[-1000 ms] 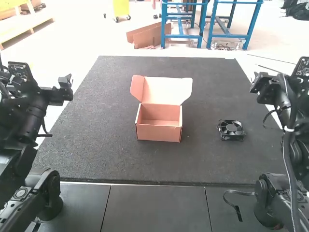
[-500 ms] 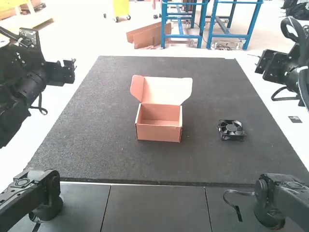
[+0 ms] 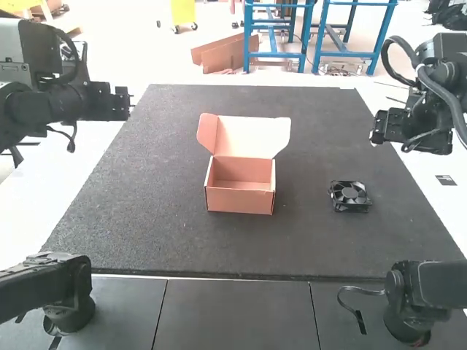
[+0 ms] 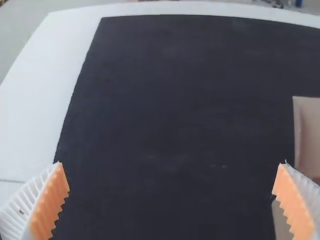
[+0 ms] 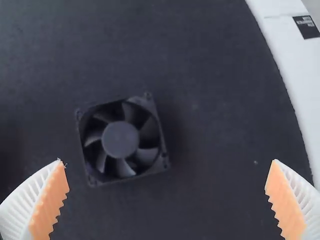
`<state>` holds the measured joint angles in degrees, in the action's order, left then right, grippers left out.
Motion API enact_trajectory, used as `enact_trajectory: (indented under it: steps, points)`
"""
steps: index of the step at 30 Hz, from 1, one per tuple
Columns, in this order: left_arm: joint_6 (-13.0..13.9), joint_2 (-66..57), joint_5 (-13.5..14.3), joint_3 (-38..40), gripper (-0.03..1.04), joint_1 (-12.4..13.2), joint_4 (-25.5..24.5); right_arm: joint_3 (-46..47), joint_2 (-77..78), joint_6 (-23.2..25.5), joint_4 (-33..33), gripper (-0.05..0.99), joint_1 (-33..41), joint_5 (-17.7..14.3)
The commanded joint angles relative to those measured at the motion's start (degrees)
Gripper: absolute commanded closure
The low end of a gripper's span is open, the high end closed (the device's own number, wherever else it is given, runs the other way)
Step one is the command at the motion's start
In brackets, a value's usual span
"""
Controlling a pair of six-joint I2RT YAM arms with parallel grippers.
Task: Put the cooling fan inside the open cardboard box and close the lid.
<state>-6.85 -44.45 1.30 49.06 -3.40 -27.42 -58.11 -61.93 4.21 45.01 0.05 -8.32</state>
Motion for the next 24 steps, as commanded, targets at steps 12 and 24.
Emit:
enact_trajectory:
  steps: [12,24]
  points:
    - [-3.0,-4.4,-3.6,4.1,0.04,-0.4,-6.3,-3.9,-14.2,-17.7,1.0,0.04,-13.1,6.1]
    - [-5.0,-10.0,-3.4,6.9,0.04,-0.4,-6.4,-6.1,-27.0,-22.8,2.7,0.04,-14.0,10.1]
